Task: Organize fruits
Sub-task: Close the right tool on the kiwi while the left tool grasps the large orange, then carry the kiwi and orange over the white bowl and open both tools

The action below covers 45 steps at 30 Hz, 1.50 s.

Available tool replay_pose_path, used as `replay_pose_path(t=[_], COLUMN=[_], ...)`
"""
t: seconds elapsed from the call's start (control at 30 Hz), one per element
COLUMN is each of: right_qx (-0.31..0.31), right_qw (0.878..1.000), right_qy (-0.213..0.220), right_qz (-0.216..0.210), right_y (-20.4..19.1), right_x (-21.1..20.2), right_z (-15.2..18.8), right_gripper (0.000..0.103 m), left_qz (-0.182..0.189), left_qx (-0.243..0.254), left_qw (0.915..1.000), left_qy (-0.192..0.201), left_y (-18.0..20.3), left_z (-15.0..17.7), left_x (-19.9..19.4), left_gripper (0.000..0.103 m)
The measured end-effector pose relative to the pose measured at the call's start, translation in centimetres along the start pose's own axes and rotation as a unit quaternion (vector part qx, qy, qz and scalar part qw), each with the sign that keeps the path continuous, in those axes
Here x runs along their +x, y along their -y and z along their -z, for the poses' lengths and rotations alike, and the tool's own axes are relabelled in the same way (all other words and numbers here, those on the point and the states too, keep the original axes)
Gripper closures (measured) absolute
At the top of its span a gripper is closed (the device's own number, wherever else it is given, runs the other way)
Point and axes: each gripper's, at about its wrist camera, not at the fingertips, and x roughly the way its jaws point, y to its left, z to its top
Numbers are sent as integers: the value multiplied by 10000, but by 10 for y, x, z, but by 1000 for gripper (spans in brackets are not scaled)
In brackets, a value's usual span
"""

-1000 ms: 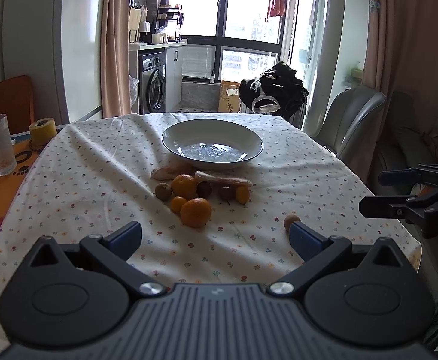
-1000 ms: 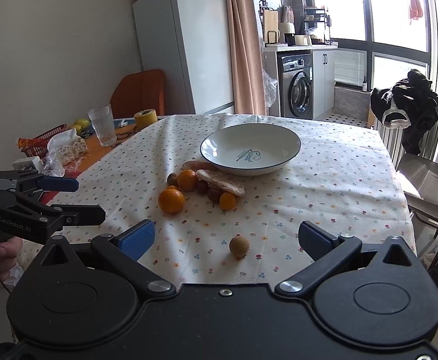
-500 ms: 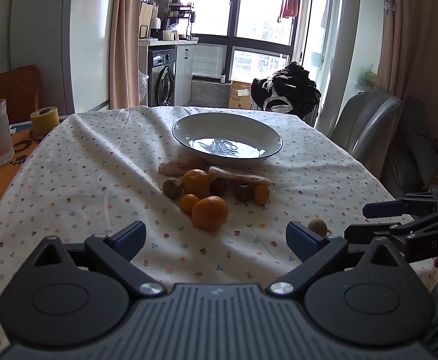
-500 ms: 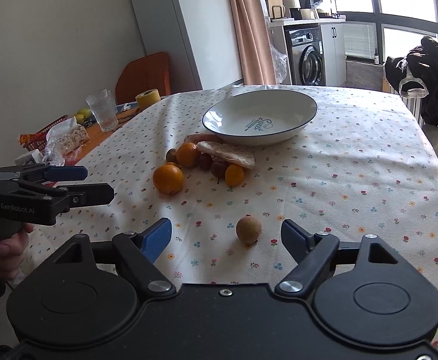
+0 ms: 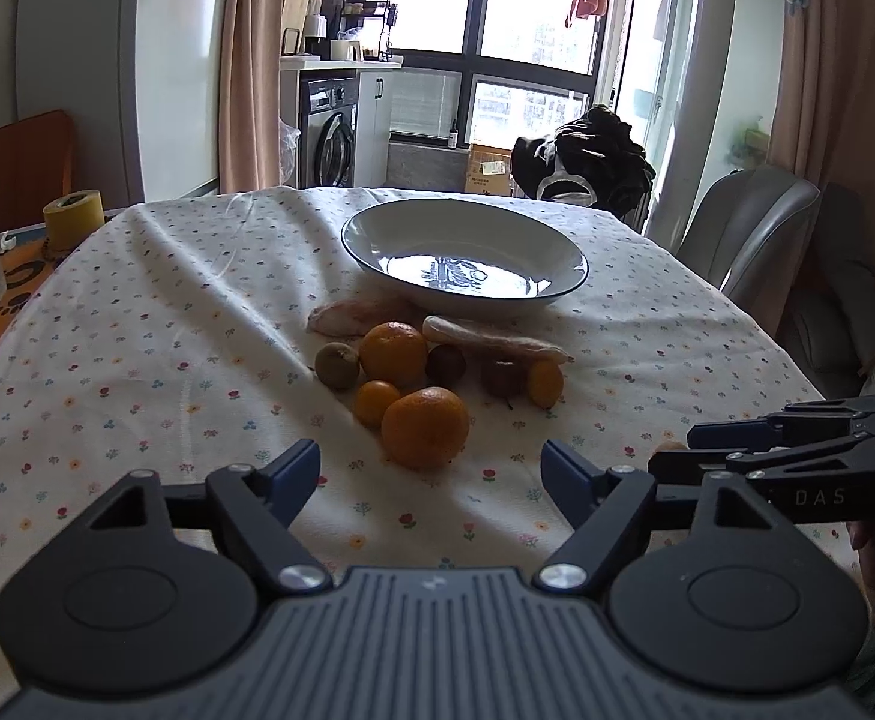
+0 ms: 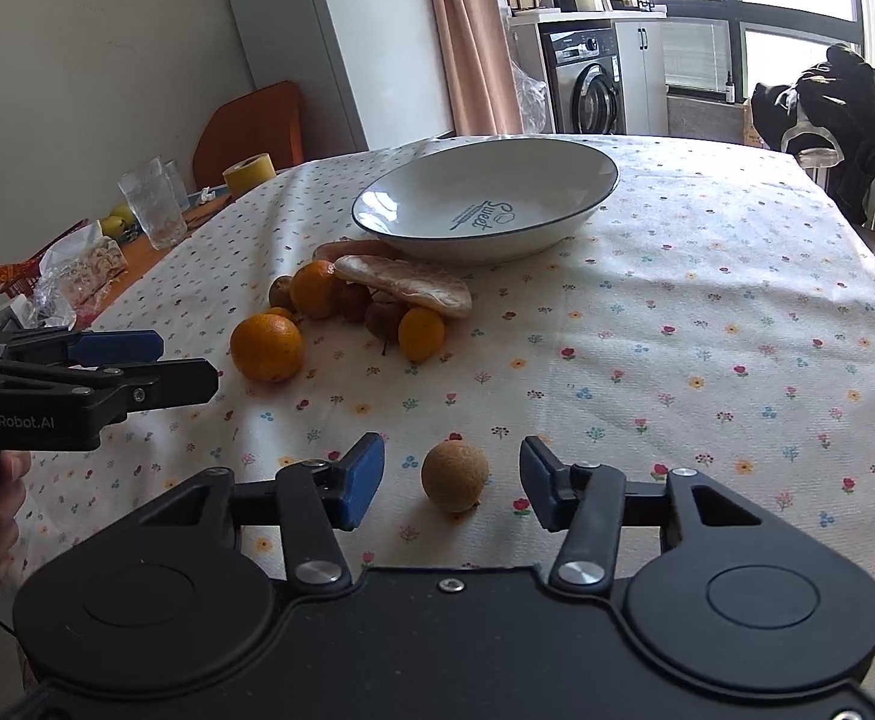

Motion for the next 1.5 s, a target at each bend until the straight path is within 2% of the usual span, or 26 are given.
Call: replay_pose_path(t=[0.2,0.37,0.6,0.67,1.03,1.23,1.5], right_qx=[-124,-240,-270,-279,-276,-523,-568], right_qw=[9999,9997,9996,9995,9987,9970,9958], right_qy=[-46,42,116,155,429,576,705], right_qz=[-48,51,-23,-44,-55,-61,-112], right_y=[0,-1,-1,-2,-2,-7,-10], right_x=[6,8,9,8,2,1,7], right_z=[3,4,0,-1,-12,-21,-34], right_gripper=[59,78,80,80,80,80,80], left_qz=[19,16,23,43,-62,-114,-120], left_qx=[-37,-147,-256,-217,-230,-346,-366], left_qw=[10000,9998,9996,9997,9997,9993,9986], left_qy=[-47,-126,-65,-36,71,123,354], left_y=[-1,-4,-6,-6,-8,-9,-9], left_z=[-3,-2,-2,-2,-3,-6,-19], left_x=[15,30,40,40,26,20,13], left_gripper=[35,45,57,65,66,67,67])
